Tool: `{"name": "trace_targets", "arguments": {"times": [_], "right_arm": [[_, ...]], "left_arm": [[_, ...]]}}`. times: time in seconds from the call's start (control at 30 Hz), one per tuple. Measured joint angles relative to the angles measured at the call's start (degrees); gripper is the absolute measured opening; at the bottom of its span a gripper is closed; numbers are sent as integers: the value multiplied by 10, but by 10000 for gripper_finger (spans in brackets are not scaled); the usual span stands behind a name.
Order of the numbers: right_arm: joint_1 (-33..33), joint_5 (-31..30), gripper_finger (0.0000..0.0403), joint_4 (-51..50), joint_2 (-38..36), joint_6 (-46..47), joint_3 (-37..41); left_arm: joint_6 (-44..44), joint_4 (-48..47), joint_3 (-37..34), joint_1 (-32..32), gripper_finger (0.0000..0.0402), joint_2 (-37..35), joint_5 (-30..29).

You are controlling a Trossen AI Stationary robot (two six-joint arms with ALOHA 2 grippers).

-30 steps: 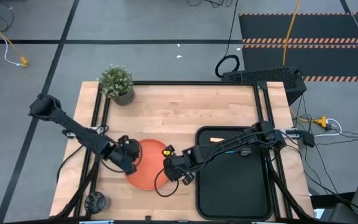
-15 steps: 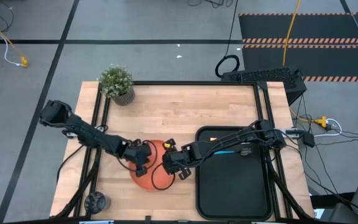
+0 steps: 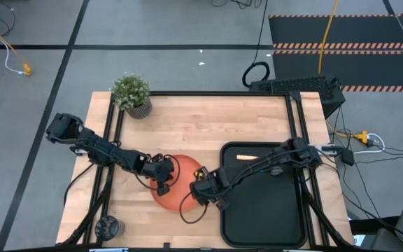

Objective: Pick and place plate/cup/fork/spoon on tray
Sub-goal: Put the orange plate to the bottom of blue spoon on the black table tray

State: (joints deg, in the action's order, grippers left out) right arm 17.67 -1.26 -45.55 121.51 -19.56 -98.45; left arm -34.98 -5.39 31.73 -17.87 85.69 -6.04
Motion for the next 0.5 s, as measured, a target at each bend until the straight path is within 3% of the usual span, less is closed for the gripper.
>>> {"name": "trace_targets", "arguments": {"times": [0.2,0.33,0.4,0.5], "right_arm": [[4,-3,169,72,0,1,38],[4,-4,166,87,0,1,56],[3,-5,152,87,0,-3,63],[3,-19,97,88,0,-15,69]], "left_arm": [[14,25,-2,13,6,-1,-5],[79,28,10,19,6,-19,5],[111,30,22,19,10,-42,-2],[129,29,34,19,15,-74,-31]]}}
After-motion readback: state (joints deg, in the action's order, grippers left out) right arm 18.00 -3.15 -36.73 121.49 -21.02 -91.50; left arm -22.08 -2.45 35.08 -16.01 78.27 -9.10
